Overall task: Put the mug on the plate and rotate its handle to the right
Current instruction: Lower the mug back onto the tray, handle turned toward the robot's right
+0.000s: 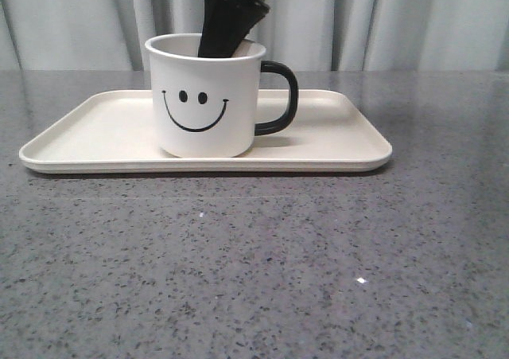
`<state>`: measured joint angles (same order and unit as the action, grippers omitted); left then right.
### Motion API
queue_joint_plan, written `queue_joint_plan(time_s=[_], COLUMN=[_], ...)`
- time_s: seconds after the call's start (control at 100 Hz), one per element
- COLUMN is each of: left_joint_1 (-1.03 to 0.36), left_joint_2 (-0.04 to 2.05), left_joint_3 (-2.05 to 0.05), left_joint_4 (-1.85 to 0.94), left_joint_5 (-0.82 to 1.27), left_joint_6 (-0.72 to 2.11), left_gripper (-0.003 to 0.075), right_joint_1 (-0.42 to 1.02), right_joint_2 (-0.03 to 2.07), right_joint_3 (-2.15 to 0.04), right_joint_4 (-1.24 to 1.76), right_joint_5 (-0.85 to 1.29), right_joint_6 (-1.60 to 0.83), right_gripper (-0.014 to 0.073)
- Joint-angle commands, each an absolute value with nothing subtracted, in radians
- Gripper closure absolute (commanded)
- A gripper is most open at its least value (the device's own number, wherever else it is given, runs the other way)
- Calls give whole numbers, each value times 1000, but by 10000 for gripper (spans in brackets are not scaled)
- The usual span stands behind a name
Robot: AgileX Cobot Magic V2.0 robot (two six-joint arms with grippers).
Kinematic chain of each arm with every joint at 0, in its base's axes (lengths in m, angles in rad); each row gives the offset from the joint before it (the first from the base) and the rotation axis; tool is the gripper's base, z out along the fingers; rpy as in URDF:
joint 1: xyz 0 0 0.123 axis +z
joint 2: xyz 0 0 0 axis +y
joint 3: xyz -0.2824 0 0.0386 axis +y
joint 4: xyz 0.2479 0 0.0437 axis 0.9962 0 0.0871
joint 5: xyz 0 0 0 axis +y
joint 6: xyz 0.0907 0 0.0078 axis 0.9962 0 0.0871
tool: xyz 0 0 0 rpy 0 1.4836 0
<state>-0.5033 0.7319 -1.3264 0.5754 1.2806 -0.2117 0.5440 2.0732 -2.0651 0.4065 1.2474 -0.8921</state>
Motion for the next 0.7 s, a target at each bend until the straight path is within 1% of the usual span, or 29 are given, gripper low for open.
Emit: queue_joint_plan(time_s=[0.0, 0.18, 0.25, 0.37, 0.44, 0.64, 0.69], left_joint_1=[-509, -509, -509, -509, -509, -509, -509], left_joint_2=[734, 734, 734, 734, 734, 734, 734], left_joint_3=[-1348, -1348, -1348, -1348, -1348, -1348, -1348], left_joint_4=[601, 601, 601, 601, 601, 601, 601], left_joint_5=[1259, 1259, 1259, 1259, 1259, 1259, 1259], left_joint_6=[-224, -224, -224, -224, -224, -224, -224], left_gripper=[740, 740, 740, 740, 740, 740, 740], right_joint_1=[543, 543, 543, 543, 543, 543, 543], right_joint_2=[2017, 2017, 2017, 2017, 2017, 2017, 2017], right_joint_3=[-2097, -2097, -2097, -2097, -2097, -2097, -2097], right_joint_4=[438, 438, 438, 438, 438, 438, 438], right_joint_5=[1255, 1269, 1272, 1271, 1269, 1269, 1268], right_joint_6=[-901, -902, -902, -902, -902, -902, -902], right_gripper=[701, 696, 666, 583, 550, 539, 524])
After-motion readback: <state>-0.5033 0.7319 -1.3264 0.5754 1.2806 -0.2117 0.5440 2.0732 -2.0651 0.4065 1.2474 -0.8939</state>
